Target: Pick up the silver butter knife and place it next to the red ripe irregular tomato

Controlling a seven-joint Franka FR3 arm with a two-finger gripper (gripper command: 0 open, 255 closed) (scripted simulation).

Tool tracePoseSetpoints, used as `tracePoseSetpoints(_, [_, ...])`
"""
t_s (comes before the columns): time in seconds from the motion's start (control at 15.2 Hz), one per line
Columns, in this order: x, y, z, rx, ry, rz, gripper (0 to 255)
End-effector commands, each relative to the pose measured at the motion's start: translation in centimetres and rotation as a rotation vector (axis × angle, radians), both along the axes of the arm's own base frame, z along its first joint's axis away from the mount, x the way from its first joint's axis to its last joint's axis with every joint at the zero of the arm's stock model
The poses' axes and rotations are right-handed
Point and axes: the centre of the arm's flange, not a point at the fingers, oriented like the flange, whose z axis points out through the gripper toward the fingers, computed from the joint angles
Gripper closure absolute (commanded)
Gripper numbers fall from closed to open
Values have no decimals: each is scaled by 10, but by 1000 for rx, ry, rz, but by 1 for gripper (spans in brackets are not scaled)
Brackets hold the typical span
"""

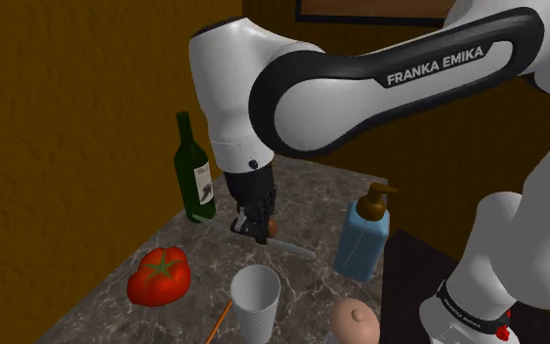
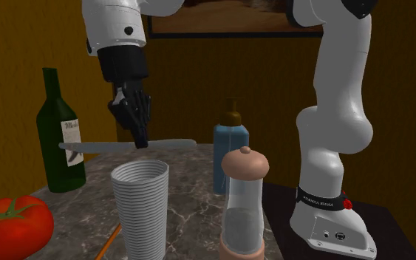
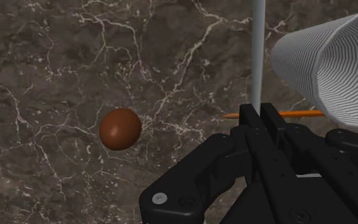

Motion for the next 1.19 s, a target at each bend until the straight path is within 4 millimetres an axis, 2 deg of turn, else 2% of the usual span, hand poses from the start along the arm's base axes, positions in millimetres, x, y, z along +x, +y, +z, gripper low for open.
tracePoseSetpoints(0.0, [-1, 2, -9, 0, 0, -1, 255])
tracePoseSetpoints(1.12, [-1, 2, -98, 0, 0, -1, 255])
